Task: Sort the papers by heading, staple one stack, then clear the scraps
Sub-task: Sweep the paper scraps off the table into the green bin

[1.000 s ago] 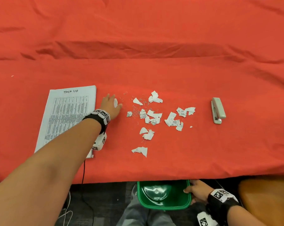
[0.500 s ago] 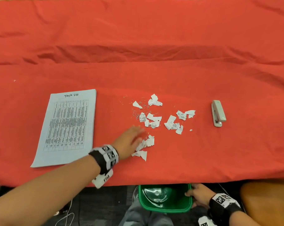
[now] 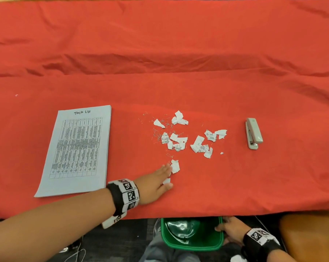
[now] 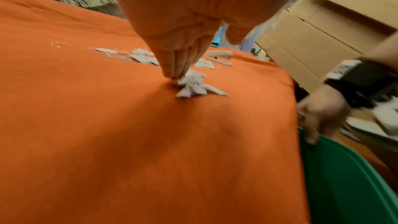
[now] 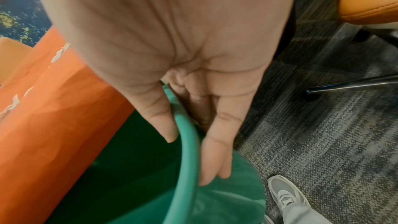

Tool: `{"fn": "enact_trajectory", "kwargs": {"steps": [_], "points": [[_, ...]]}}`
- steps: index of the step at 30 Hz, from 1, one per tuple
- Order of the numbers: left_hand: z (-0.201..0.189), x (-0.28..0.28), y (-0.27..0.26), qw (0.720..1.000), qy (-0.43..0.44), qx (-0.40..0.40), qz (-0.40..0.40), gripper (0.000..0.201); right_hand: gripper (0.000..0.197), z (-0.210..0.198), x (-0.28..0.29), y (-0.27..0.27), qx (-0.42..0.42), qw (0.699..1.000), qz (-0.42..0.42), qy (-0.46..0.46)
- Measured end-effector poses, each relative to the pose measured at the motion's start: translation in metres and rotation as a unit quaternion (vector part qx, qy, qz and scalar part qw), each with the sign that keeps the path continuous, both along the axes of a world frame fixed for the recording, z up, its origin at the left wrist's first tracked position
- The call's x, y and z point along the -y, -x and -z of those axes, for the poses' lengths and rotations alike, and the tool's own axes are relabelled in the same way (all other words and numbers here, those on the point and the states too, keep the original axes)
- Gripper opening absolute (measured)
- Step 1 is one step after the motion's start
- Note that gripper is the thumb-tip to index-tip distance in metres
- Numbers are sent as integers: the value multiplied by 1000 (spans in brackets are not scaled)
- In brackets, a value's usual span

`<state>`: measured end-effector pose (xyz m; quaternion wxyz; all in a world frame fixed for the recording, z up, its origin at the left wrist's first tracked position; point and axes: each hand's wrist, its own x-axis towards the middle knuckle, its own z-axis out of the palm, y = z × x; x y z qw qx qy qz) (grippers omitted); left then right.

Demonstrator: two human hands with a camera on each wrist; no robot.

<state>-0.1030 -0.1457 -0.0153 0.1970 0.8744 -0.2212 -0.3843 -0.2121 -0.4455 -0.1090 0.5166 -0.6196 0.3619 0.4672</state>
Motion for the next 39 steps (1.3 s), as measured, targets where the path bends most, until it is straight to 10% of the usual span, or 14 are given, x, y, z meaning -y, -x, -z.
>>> {"fn": "enact_trajectory", "kwargs": {"steps": [6,12,24,34,39], "points": [[-10,-13,-110,955,30,199,-220,41,27,3,5,-1,3,1000,-5,18],[31,-33,-190,958,-89,159,-222,63,38,7,12,3,18,999,-8,32],[9,-1,-23,999,-8,11,39,77,42,-2,8,0,28,999,-31,25],[17,-38,-164,963,-116,126,-211,72,33,0,9,-2,22,999,-24,33],[24,-12,-128,985,-107,106,-81,76,46,1,14,-1,25,998,-56,32]]}}
